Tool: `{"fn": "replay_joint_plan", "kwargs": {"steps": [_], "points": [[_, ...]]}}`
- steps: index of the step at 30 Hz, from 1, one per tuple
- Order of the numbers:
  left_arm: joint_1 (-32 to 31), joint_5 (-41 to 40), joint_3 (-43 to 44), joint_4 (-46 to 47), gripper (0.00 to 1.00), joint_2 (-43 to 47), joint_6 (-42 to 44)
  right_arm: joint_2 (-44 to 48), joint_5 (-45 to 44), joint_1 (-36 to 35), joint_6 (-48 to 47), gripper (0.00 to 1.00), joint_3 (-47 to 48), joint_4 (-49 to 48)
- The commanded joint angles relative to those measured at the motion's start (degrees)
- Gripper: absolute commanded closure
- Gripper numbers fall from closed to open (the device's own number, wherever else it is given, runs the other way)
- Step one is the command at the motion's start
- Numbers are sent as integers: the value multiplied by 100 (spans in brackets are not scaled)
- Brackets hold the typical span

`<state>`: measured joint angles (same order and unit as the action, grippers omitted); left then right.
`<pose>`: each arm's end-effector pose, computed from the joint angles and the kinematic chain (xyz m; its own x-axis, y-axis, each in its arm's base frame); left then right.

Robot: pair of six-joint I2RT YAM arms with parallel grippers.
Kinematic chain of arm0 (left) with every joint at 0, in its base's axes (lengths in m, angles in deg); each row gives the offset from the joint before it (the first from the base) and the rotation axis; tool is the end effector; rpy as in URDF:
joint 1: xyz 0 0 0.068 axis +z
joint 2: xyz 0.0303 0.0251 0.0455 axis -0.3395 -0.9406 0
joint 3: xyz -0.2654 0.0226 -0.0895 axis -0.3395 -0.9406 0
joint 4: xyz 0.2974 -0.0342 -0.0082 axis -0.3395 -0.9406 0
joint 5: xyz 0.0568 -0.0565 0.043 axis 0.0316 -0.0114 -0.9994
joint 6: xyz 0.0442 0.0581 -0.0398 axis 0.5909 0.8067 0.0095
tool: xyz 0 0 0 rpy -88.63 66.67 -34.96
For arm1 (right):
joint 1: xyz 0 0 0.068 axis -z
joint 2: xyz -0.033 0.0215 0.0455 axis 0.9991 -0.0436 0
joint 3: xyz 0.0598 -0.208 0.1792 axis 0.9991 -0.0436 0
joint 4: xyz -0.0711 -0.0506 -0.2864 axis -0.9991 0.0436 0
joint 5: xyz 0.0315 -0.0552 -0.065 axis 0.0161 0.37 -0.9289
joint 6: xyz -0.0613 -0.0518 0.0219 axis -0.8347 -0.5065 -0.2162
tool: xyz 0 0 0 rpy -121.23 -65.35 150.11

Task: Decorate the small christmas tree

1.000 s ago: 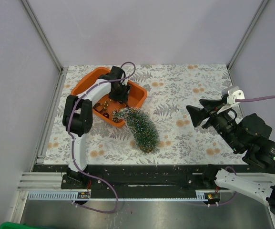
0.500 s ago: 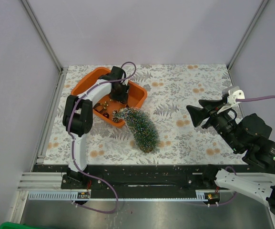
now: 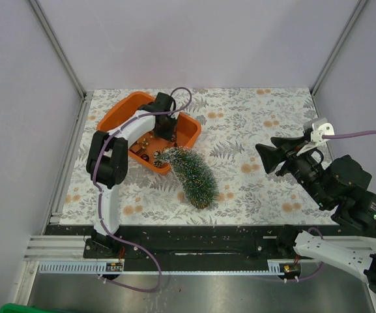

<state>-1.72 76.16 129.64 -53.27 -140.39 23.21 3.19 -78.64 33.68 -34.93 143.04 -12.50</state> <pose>0.4772 -0.1921 0.1546 -0.8098 0.3526 -0.4690 0.4112 0.9112 -0.0250 0.1122 0.1027 0.4904 -0.0331 0.0738 -0.9967 -0.4906 0.8676 0.0806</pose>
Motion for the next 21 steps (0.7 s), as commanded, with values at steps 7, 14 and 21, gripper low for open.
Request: {"fn": "replay_joint_plan", "kwargs": {"steps": [7, 14, 21], "points": [[3, 132, -117, 128, 75, 1749, 248, 31, 98, 39, -21, 41, 180, 21], [90, 176, -82, -47, 17, 1645, -94, -3, 151, 39, 32, 40, 118, 30], [328, -148, 446, -338, 7, 862, -700, 32, 133, 39, 129, 36, 31, 82]]}}
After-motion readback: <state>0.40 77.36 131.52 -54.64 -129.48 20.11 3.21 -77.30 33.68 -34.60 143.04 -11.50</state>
